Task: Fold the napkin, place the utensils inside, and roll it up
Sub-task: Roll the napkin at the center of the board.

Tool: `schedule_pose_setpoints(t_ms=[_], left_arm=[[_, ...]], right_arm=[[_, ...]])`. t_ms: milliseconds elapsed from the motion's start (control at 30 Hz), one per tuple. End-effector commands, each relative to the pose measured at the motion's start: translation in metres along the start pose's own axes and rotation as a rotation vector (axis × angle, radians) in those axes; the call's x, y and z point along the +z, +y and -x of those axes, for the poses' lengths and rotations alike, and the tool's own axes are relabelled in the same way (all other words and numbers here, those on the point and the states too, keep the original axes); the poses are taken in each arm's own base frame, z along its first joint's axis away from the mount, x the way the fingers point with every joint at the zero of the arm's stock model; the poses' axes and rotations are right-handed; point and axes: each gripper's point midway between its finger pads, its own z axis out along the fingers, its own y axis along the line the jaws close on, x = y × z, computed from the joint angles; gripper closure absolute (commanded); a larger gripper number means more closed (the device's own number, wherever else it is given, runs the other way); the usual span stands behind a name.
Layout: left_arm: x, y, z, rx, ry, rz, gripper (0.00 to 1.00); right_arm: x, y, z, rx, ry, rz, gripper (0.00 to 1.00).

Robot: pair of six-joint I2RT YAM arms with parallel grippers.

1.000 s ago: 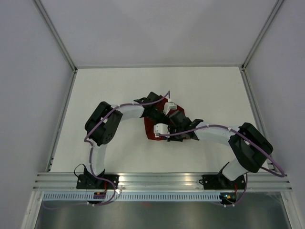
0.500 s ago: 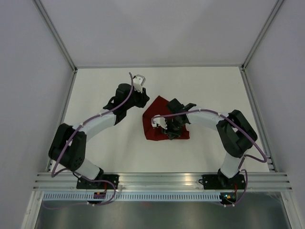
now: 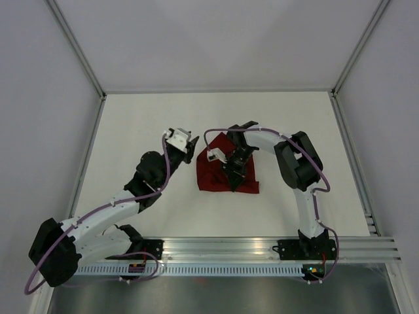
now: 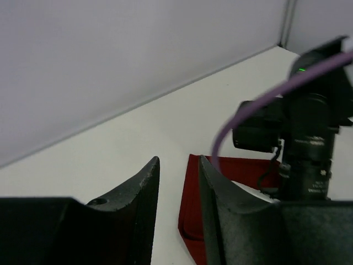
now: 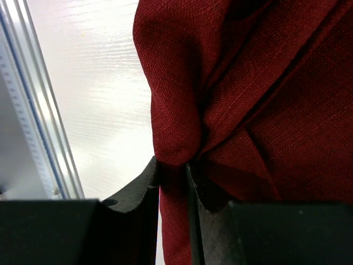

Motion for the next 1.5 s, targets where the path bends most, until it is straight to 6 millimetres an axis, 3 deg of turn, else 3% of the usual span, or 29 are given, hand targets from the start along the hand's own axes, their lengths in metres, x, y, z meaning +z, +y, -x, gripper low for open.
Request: schedule_pose_setpoints(t_ms=[0, 200, 433, 500, 667, 800, 1133, 1467], left_arm=[[-0.007, -0.036, 0.003, 0.300, -0.041, -0.124, 0.59], [-0.025, -0.103, -0.045, 0.528, 0.075, -0.365, 0.56], [-0.044, -0.155, -0.124, 0.709, 0.248, -0.572, 0.53], [-0.047, -0.164, -0.138, 0.741, 0.269, -0.617, 0.52], [-0.054, -0.174, -0.175, 0.791, 0.334, -0.700, 0.49], [-0.056, -0.181, -0.193, 0.814, 0.360, -0.758, 0.46], [-0.062, -0.198, -0.219, 0.848, 0.387, -0.877, 0.45], [-0.056, -0.197, -0.236, 0.847, 0.409, -0.876, 0.45]], right_arm=[[0.034, -0.007, -0.045, 0.084, 0.169, 0.090, 0.99], [0.037, -0.020, -0.041, 0.151, 0.185, 0.140, 0.99], [0.034, -0.032, -0.038, 0.178, 0.170, 0.133, 0.99], [0.035, -0.034, -0.040, 0.186, 0.168, 0.134, 1.00], [0.036, -0.037, -0.041, 0.205, 0.167, 0.153, 1.00], [0.035, -0.040, -0.044, 0.213, 0.167, 0.147, 0.99], [0.033, -0.046, -0.046, 0.231, 0.151, 0.146, 1.00], [0.034, -0.046, -0.052, 0.245, 0.150, 0.163, 0.99]])
